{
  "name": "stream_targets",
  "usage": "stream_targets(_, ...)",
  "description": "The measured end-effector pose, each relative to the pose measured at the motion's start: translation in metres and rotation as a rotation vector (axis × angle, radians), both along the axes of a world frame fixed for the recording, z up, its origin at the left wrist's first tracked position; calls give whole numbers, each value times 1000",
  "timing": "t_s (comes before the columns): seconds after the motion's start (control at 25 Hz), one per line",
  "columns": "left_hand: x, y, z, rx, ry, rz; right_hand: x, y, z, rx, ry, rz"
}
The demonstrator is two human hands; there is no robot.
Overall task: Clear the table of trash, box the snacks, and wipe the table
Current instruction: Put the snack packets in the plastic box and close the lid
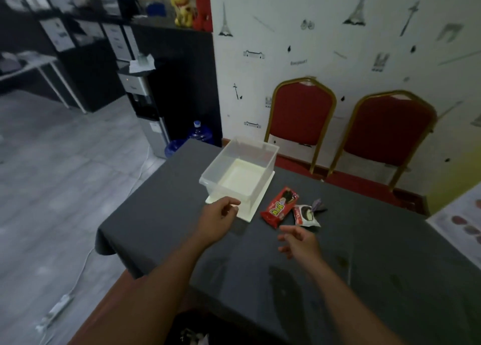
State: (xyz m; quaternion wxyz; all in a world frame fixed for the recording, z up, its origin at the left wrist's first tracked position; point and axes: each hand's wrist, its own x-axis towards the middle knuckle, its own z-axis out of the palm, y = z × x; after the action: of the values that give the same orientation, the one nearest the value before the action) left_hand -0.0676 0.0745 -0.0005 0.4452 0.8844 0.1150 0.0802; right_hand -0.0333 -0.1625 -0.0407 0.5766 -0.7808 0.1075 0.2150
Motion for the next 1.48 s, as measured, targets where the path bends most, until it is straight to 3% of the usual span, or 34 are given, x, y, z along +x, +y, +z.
stream_targets(0.16, 56, -3, 24, -6, 9, 53, 52, 6, 17, 31, 52, 14)
stream_targets(0.36, 104, 21, 11, 80, 36, 87, 102, 55, 21, 67, 71, -92)
stream_targets(0.56, 145, 64, -30, 295, 196, 153, 144, 105, 7, -37, 58, 21)
stream_targets(0.64, 153, 78, -46, 270, 286, 138, 153, 120, 1, -93, 48, 63)
stream_targets(0.72, 156, 80, -51, 220, 251, 130, 156, 125, -3, -159, 1, 90)
stream_targets(0.88, 156, 88, -19, 200, 172, 176, 132, 105, 15, -196, -140, 32)
stream_targets(1.0, 144, 83, 25, 8, 205, 65, 97, 73, 48, -111, -207, 19)
stream_targets(1.16, 83, 29, 54, -217, 238, -114, 37, 20, 70, -143, -264, -54)
stream_targets(1.48, 1, -55, -7, -243, 244, -253, -60, -58, 23, -232, -195, -146)
